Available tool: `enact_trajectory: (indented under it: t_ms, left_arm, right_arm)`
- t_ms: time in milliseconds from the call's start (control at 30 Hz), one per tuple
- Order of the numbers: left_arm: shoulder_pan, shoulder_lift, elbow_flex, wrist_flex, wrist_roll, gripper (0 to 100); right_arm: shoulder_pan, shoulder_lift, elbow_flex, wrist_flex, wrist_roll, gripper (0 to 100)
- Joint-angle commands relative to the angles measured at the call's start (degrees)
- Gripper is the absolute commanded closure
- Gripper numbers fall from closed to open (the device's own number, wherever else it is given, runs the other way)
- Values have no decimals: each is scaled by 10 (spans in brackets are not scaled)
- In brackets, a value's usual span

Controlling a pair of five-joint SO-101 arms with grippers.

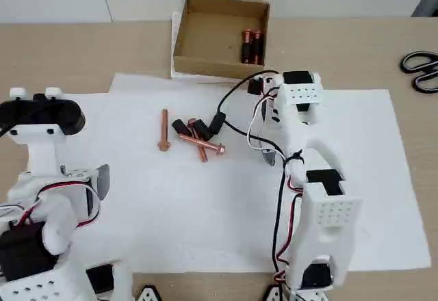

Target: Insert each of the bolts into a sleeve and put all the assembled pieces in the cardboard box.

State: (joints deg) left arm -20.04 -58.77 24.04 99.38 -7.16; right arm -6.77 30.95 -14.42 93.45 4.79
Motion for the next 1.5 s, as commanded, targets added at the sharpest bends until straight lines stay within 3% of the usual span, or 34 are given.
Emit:
enact_trajectory:
  t_ms: [0,567,867,1067,1467]
  left_arm:
    - [4,-2,0,-10,5,767]
    - [4,-2,0,-10,5,767]
    - [4,-2,0,-10,5,767]
    - [4,-2,0,-10,5,767]
    - [4,-2,0,-10,5,767]
  right_arm:
    - [25,-3,-21,-5,2,848]
    - [33,-4,-60,7,2,848]
    - [-45,-81,-56,23,-21,848]
    - [-80,-52,-56,12,-40,848]
    - [-35,38,-60,-8,-36,848]
